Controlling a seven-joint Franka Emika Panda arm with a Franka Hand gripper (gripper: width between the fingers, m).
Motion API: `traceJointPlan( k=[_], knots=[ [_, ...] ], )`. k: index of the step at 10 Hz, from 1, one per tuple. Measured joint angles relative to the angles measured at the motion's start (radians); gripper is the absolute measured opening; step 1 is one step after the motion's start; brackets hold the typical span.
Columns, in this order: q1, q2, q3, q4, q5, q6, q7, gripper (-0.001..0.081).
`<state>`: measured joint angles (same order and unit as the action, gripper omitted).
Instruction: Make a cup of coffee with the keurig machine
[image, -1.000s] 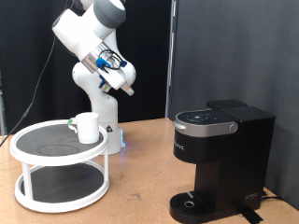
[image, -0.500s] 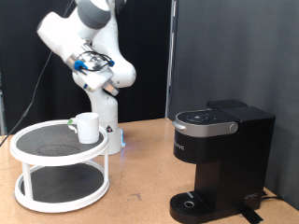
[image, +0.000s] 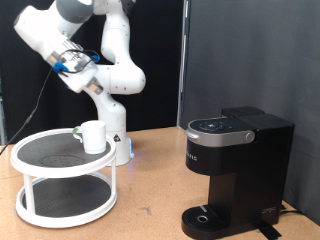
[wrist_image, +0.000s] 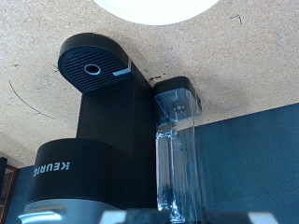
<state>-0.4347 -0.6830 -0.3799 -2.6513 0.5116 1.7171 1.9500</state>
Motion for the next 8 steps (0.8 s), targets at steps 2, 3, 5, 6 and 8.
traceJointPlan(
  k=[2,3,5,6,8],
  knots=[
    [0.002,0.003,-0.003,-0.001,-0.001,-0.015,-0.005,0.0],
    [0.0,0.004,-0.01,-0.001,-0.006,-0.024,-0.01,0.0],
    [-0.006,0.004,-0.048,-0.001,-0.02,-0.032,-0.032,0.0],
    [-0.013,0.004,-0.07,-0.001,-0.028,-0.034,-0.045,0.0],
    [-0.028,0.004,-0.11,0.0,-0.054,-0.035,-0.07,0.0]
  ],
)
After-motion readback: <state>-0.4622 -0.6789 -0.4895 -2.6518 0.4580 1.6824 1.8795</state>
